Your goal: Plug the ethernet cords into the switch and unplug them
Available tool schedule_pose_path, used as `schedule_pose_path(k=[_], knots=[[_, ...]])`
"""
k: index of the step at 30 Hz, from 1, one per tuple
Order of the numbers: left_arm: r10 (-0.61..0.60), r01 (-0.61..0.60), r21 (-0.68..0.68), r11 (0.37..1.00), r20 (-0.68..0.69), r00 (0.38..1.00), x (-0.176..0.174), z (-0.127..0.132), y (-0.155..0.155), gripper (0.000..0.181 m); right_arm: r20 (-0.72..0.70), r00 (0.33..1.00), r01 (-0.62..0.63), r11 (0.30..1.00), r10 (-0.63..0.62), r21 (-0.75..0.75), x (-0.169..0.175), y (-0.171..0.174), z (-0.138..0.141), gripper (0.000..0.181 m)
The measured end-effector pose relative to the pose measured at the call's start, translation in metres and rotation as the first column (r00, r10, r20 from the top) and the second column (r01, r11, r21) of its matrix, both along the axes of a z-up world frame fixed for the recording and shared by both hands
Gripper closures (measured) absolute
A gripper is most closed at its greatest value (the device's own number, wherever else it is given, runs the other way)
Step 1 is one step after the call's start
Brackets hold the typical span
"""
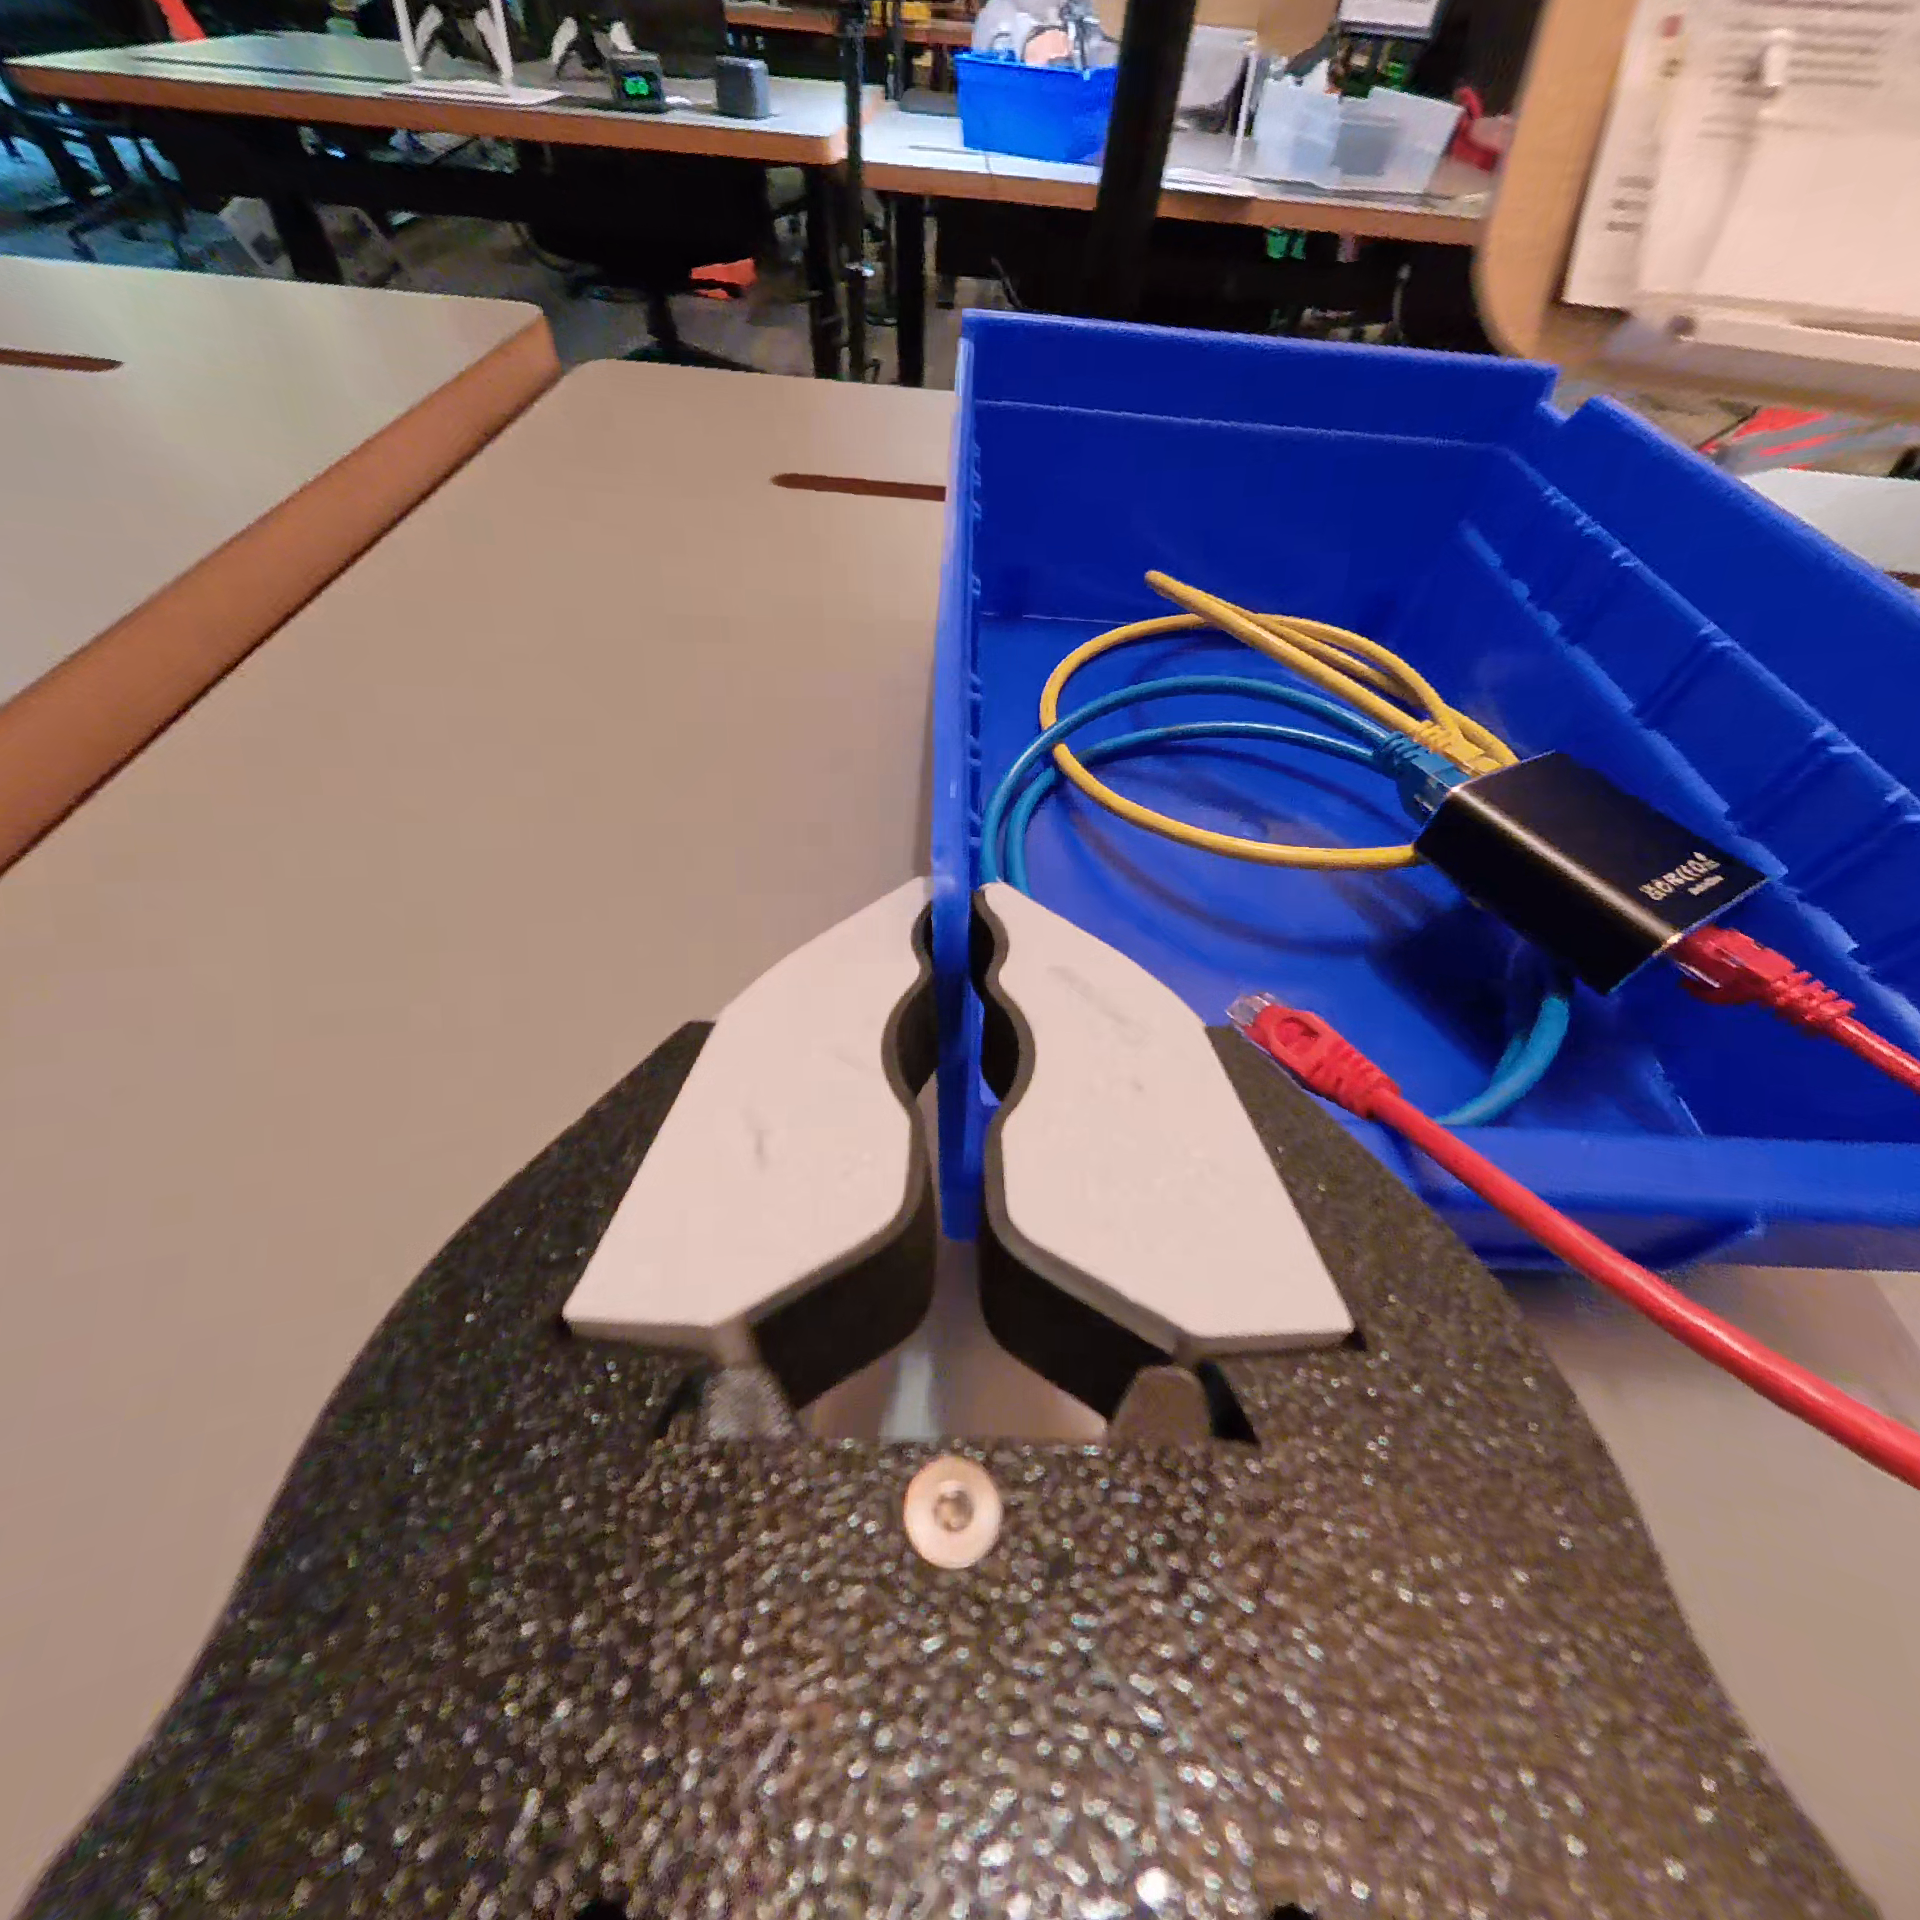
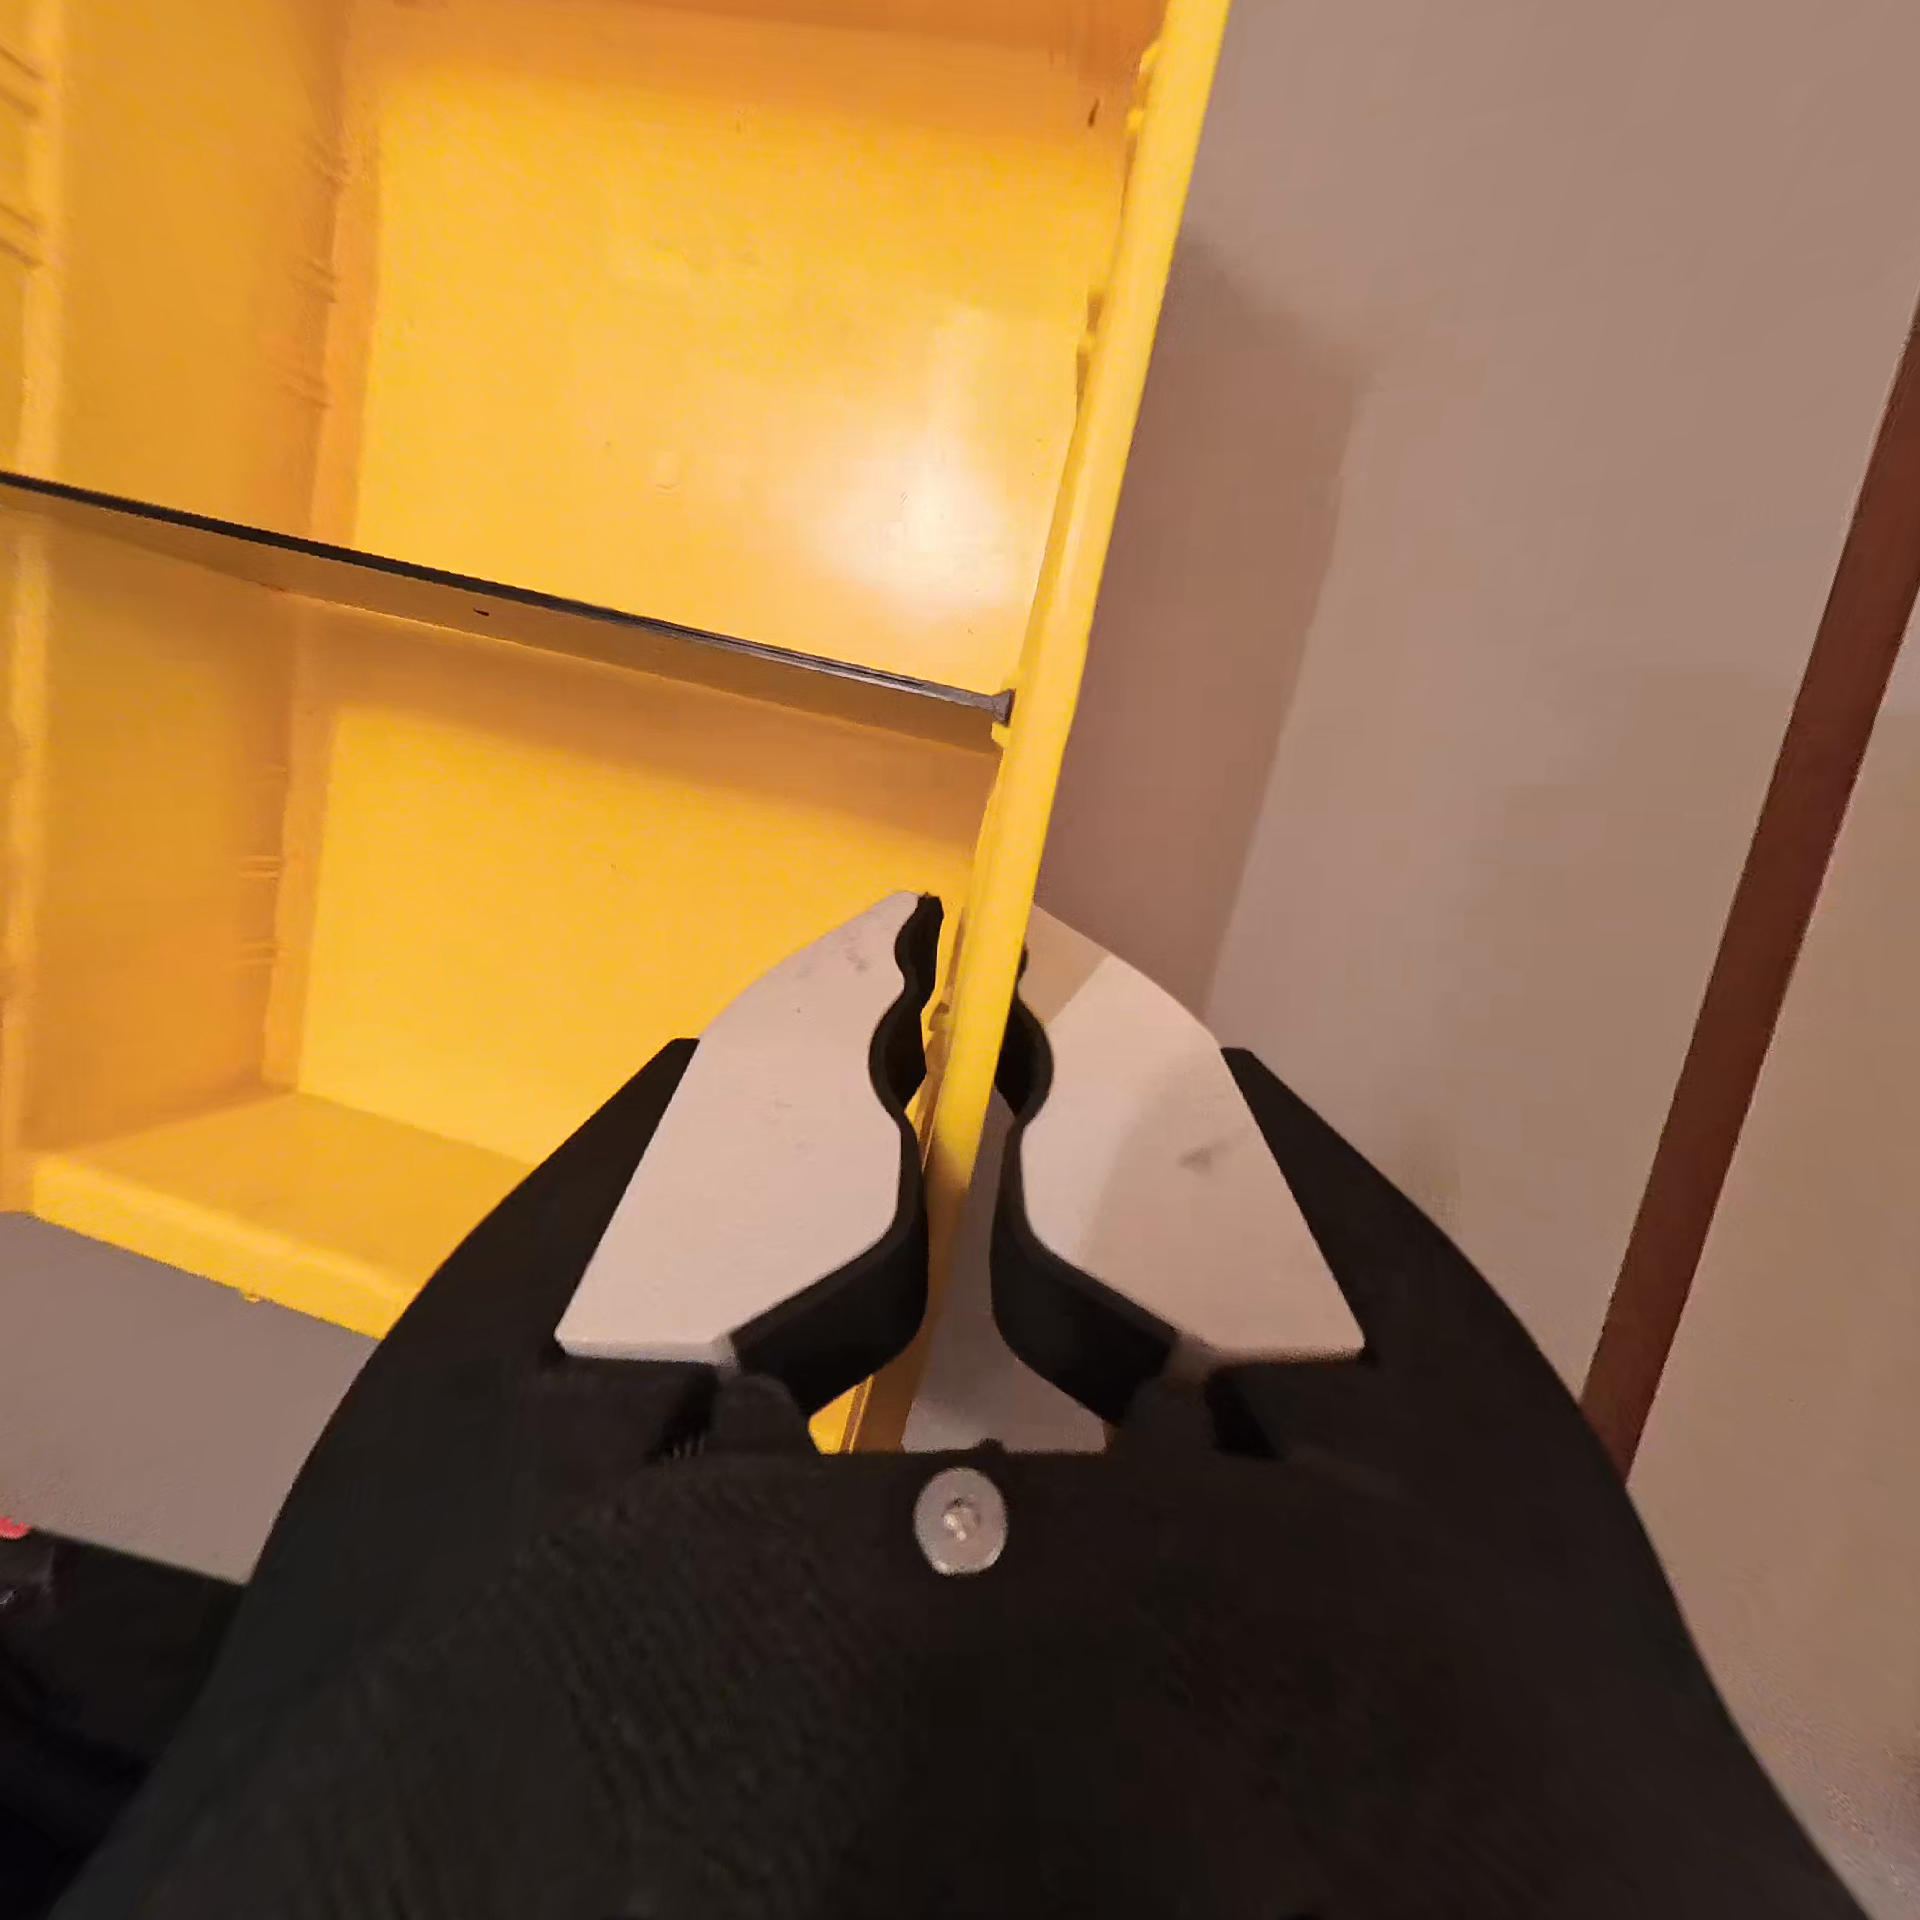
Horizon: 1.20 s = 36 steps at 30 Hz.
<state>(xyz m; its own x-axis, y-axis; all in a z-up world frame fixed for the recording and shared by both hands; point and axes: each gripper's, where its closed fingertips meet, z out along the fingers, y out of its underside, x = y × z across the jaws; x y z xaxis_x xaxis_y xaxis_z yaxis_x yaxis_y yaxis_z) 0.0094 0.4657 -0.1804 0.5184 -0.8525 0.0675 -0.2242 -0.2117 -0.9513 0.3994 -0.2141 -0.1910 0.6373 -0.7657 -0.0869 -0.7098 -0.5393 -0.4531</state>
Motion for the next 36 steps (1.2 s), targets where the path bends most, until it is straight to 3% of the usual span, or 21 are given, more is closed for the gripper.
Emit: schedule_pose_path(k=[4, 7, 25, 31, 36], knots=[[0.01, -0.01, 0.001, 1.0, 0.003, 1.0, 0.012, 0.0, 0.027, 0.179, -0.047, 0.999, 0.026, 0.999, -0.025, 0.035, 0.017, -0.009, -0.017, 0.173], [0.008, -0.008, 0.004, 1.0, -0.002, 1.0, 0.018, 0.0, 0.036, 0.179, 0.01, 1.0, 0.008, 0.999, -0.008, -0.033, 0.037, -0.01, -0.017, 0.175], [-0.014, 0.014, 0.02, 1.0, -0.029, 0.999, 0.028, -0.001, 0.053, 0.179, 0.114, 0.993, -0.026, 0.999, 0.029, -0.021, 0.11, 0.007, -0.015, 0.174], [-0.034, 0.034, 0.008, 0.999, -0.022, 0.999, 0.025, -0.001, 0.067, 0.179, 0.112, 0.993, -0.023, 1.0, 0.025, -0.021, 0.118, -0.009, -0.016, 0.174], [-0.02, 0.019, -0.05, 0.999, -0.021, 1.0, 0.025, -0.001, 0.068, 0.178, 0.192, 0.981, -0.027, 1.0, 0.027, -0.002, 0.12, -0.009, -0.009, 0.169]])
